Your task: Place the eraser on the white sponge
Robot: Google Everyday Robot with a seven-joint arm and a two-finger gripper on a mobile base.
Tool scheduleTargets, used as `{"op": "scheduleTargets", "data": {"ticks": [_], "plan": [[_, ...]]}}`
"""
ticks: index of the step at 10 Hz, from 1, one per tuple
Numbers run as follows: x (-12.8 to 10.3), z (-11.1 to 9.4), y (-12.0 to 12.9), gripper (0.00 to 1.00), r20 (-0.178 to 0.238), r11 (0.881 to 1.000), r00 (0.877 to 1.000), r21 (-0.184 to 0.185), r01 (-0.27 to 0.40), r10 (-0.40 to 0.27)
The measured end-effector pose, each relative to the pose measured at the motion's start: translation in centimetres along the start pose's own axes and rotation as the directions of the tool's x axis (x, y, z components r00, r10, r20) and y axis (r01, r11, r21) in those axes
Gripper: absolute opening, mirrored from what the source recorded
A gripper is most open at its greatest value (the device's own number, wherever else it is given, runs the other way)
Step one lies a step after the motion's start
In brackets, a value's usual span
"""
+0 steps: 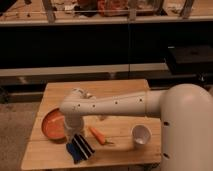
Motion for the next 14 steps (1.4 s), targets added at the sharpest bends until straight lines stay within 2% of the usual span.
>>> {"op": "scheduleTargets", "data": {"ticks": [2, 3, 4, 8, 9, 11, 14], "plan": [[-0.2, 0.5, -0.6, 0.19, 0.011, 1.000, 1.000, -0.011, -0.006, 0.006], [-0.4, 0.7, -0.8, 0.24, 0.017, 1.000, 1.000, -0.014, -0.010, 0.010], [-0.5, 0.8, -0.9, 0.32, 0.018, 1.000, 1.000, -0.015, -0.016, 0.016], [-0.9, 1.2, -1.9, 0.74, 0.020, 0.998, 0.998, -0.030, -0.060, 0.061], [-0.9, 1.4, -1.8, 0.78, 0.020, 0.997, 0.997, -0.031, -0.069, 0.070], [-0.6, 1.9, -1.8, 0.80, 0.015, 0.996, 0.996, -0.038, -0.084, 0.084], [0.0, 1.7, -1.8, 0.80, -0.013, 0.994, 0.996, -0.074, -0.087, 0.086]]}}
